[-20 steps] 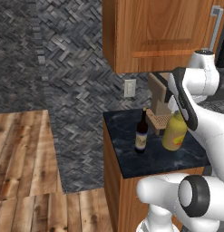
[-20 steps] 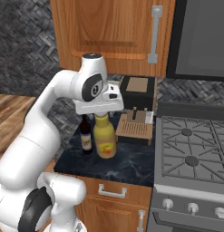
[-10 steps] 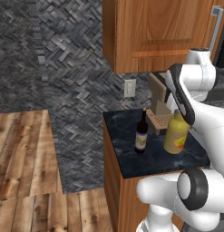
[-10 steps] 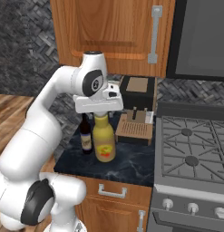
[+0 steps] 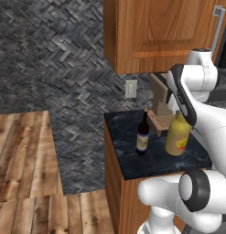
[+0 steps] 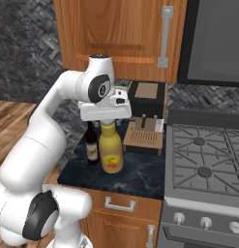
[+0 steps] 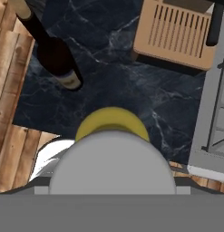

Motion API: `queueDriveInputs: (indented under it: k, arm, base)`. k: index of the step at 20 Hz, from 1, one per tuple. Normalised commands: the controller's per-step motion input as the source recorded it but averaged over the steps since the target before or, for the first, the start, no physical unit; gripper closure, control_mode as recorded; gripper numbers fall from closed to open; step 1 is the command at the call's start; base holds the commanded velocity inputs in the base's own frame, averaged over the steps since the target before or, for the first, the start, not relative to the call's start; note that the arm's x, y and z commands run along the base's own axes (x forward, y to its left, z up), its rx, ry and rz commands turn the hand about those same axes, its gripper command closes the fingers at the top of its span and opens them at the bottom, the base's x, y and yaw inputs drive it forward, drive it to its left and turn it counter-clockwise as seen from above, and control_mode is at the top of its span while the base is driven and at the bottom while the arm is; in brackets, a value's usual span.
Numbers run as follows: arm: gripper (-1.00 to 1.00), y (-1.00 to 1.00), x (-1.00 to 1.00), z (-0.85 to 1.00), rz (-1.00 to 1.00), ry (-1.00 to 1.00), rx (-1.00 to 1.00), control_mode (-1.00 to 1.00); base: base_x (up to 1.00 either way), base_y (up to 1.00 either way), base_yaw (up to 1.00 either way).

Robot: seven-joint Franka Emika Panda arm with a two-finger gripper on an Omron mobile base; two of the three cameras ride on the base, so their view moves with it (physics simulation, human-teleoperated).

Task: There is a wine glass and glass cup on the dining counter. Place the wine bottle next to the wine glass and the juice bottle next to the glass cup.

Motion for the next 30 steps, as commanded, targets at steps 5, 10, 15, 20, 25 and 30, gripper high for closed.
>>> queueDriveInputs:
  k: [5,10,15,20,25,30]
  arm:
    - [1.0,0.0,0.0,0.0,0.0,0.0,0.0,1.0]
    - [1.0,0.0,0.0,0.0,0.0,0.0,0.0,1.0]
    - [1.0,0.0,0.0,0.0,0.0,0.0,0.0,1.0]
    - [1.0,0.0,0.0,0.0,0.0,0.0,0.0,1.0]
    - [1.0,0.0,0.0,0.0,0.0,0.0,0.0,1.0]
    - [1.0,0.0,0.0,0.0,0.0,0.0,0.0,1.0]
  base:
    - [-0.15,0.01,0.0]
    - [-0.47,0.07,0.0]
    - [-0.63,0.03,0.0]
    - [-0.5,0.05,0.33]
    - [-0.14,0.0,0.98]
    - [-0.04,0.0,1.0]
